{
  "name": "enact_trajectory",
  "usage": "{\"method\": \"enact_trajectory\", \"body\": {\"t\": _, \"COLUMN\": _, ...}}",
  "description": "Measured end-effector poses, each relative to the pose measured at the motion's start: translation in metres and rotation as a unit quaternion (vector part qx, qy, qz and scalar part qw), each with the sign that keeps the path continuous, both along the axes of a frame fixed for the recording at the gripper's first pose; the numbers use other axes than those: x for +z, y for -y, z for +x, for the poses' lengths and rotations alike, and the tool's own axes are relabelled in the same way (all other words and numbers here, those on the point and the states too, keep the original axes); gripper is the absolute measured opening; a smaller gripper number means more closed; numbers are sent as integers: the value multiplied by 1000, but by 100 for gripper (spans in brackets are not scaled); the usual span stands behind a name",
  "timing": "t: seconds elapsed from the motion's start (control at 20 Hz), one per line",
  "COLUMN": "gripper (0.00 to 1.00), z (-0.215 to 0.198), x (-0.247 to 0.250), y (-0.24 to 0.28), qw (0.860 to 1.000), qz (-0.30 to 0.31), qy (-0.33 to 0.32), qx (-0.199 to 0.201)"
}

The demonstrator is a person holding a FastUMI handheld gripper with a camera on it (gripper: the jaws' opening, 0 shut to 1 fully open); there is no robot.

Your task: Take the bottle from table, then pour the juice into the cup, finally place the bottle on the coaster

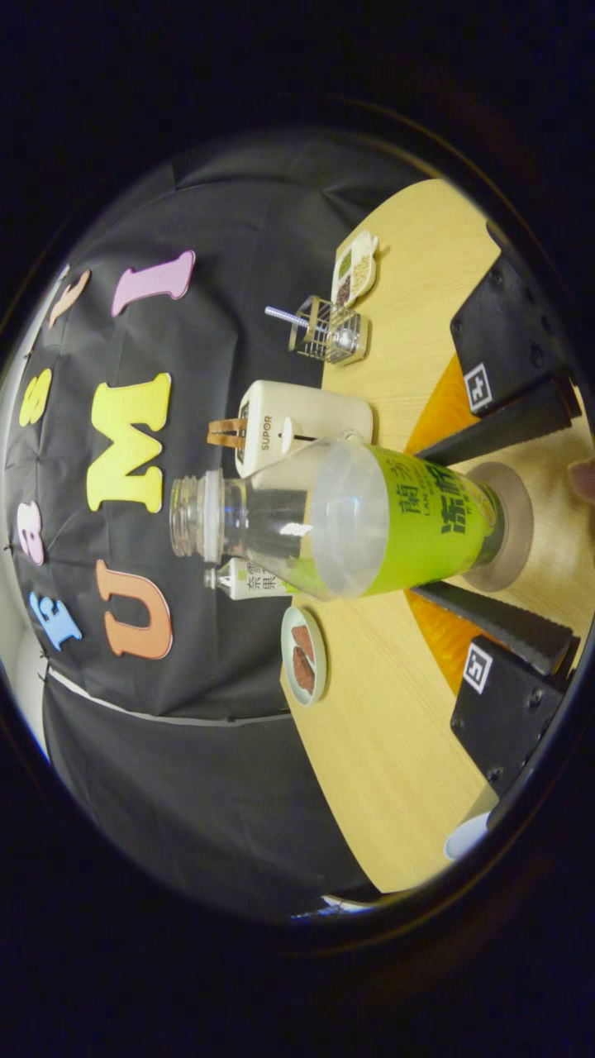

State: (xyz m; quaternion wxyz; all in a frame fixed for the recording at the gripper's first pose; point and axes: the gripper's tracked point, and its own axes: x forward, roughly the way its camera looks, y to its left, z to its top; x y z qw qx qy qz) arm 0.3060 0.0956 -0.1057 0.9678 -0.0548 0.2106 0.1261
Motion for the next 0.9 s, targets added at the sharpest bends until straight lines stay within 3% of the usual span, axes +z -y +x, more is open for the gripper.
{"method": "enact_trajectory", "body": {"t": 0.1, "gripper": 100, "z": -4, "x": 0, "y": 0, "qw": 1000, "qz": 2, "qy": -1, "qx": -1}}
{"method": "enact_trajectory", "body": {"t": 0.5, "gripper": 100, "z": -40, "x": 27, "y": 3, "qw": 999, "qz": 32, "qy": 13, "qx": -9}}
{"method": "enact_trajectory", "body": {"t": 0.9, "gripper": 100, "z": -145, "x": 104, "y": 29, "qw": 994, "qz": 29, "qy": 93, "qx": -50}}
